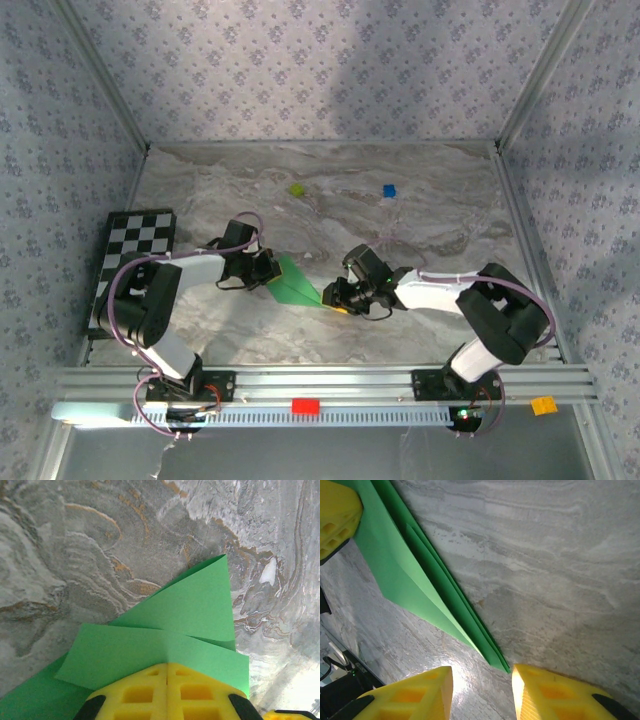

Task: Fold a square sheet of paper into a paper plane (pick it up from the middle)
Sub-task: Turn over the paper at the center of the table.

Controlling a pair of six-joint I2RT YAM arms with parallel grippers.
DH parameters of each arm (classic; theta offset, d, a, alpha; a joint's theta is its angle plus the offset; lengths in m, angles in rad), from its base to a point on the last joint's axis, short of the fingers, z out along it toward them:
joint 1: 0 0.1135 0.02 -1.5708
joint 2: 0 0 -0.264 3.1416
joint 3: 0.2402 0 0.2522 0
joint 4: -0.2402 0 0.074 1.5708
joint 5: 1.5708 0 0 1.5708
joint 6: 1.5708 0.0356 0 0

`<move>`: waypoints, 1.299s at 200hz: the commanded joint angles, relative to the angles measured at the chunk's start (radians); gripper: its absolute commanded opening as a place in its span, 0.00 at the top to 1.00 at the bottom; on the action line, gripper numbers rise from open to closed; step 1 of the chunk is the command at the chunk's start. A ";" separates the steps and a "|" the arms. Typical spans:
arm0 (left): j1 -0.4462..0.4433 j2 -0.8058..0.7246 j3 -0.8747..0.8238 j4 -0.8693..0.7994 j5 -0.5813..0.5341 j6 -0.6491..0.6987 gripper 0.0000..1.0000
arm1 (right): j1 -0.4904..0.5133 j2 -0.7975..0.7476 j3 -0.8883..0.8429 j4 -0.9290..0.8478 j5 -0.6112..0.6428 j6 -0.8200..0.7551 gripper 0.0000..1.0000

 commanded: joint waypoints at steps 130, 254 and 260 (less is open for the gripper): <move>0.010 -0.001 -0.008 -0.016 0.000 0.004 1.00 | -0.007 0.067 0.010 0.205 -0.079 0.054 0.65; 0.010 -0.007 -0.006 -0.015 0.001 0.000 1.00 | -0.037 0.092 -0.007 0.278 -0.102 0.032 0.75; 0.010 -0.007 -0.006 -0.015 0.002 0.001 1.00 | -0.038 0.092 -0.009 0.276 -0.101 0.030 0.76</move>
